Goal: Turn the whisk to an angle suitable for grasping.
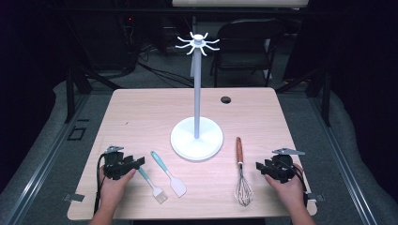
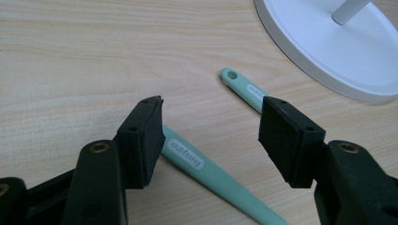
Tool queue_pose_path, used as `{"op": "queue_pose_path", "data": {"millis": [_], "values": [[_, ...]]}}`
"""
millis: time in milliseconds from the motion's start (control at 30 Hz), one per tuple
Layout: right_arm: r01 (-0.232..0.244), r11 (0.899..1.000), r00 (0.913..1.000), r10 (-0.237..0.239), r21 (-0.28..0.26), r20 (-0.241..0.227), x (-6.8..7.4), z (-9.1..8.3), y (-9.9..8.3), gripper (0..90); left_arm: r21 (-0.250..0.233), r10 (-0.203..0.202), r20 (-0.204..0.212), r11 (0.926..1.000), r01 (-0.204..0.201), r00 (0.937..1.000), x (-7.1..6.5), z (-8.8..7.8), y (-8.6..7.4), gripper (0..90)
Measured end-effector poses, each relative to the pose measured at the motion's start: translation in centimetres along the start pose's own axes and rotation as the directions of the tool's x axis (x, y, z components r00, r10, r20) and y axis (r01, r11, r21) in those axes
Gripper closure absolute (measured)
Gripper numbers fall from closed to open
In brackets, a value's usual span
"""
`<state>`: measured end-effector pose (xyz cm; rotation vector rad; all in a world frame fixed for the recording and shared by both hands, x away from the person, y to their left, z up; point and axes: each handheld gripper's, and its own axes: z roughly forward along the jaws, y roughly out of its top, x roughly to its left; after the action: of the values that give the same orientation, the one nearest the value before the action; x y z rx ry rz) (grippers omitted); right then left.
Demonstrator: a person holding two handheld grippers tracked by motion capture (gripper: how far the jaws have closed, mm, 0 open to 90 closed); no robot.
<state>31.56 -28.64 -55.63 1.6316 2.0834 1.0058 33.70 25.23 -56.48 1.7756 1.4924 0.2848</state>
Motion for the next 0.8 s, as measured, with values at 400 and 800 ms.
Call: {"op": "queue_pose_path", "data": {"millis": [400,800], "values": [[0.003,1.0,0.9995,-0.003,-0.001,-0.032,0.8,0.3,0.2,54.2,-0.009,0.006,-0.011,0.9999,-0.006,0.9999,-0.4,-0.2,0.0,40.4],[0.017,1.0,0.9979,-0.016,0.018,-0.062,2.6,0.6,0.6,54.4,-0.009,0.01,0.017,0.9999,-0.01,0.9998,-1.2,0.1,0.0,43.0]]}}
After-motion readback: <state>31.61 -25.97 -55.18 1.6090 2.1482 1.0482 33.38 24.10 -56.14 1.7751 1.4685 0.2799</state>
